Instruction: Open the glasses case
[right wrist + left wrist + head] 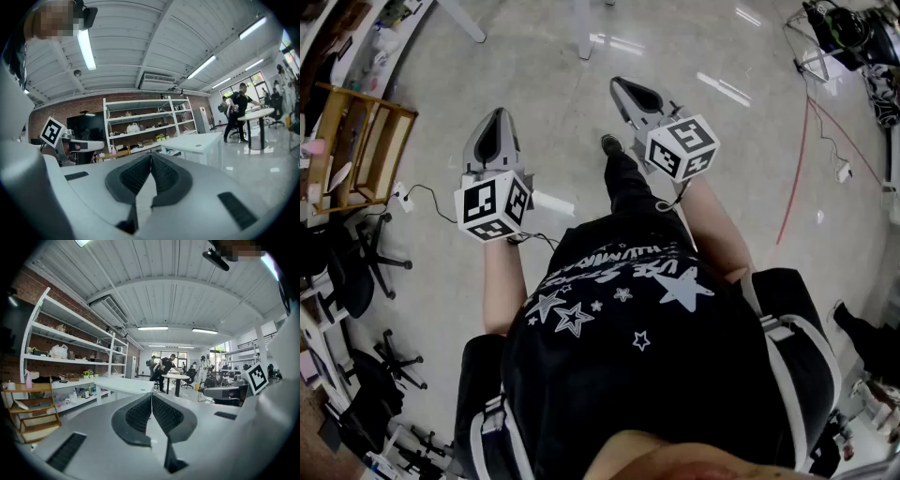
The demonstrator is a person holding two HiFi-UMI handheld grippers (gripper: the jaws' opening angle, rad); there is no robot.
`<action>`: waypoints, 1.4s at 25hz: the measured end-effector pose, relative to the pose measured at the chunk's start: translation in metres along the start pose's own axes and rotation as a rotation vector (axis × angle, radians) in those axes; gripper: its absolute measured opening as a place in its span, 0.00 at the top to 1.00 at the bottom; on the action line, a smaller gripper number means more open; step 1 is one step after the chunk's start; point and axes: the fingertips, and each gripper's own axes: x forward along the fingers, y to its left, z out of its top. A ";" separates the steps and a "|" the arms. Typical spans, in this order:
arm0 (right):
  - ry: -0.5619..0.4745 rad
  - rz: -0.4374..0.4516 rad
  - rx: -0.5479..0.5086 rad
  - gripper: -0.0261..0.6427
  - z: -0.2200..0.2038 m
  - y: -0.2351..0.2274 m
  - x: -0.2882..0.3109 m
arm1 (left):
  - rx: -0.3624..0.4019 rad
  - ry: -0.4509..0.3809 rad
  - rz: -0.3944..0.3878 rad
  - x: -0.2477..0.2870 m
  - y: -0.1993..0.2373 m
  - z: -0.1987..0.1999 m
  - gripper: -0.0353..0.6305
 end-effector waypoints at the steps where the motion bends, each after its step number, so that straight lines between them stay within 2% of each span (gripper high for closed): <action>1: -0.002 0.009 0.004 0.95 0.002 -0.009 0.007 | 0.002 -0.002 0.011 0.009 0.001 0.002 0.93; 11: 0.011 0.091 -0.007 0.95 0.036 -0.106 0.097 | -0.021 -0.013 0.092 0.125 0.016 0.013 0.93; 19: 0.021 0.134 -0.006 0.95 0.071 -0.197 0.159 | 0.000 -0.030 0.126 0.230 0.016 0.040 0.93; 29: 0.042 0.181 0.012 0.95 0.076 -0.261 0.221 | -0.028 -0.019 0.195 0.303 0.038 0.039 0.93; 35: 0.059 0.202 0.013 0.95 0.076 -0.258 0.260 | -0.047 0.014 0.209 0.318 0.065 0.031 0.93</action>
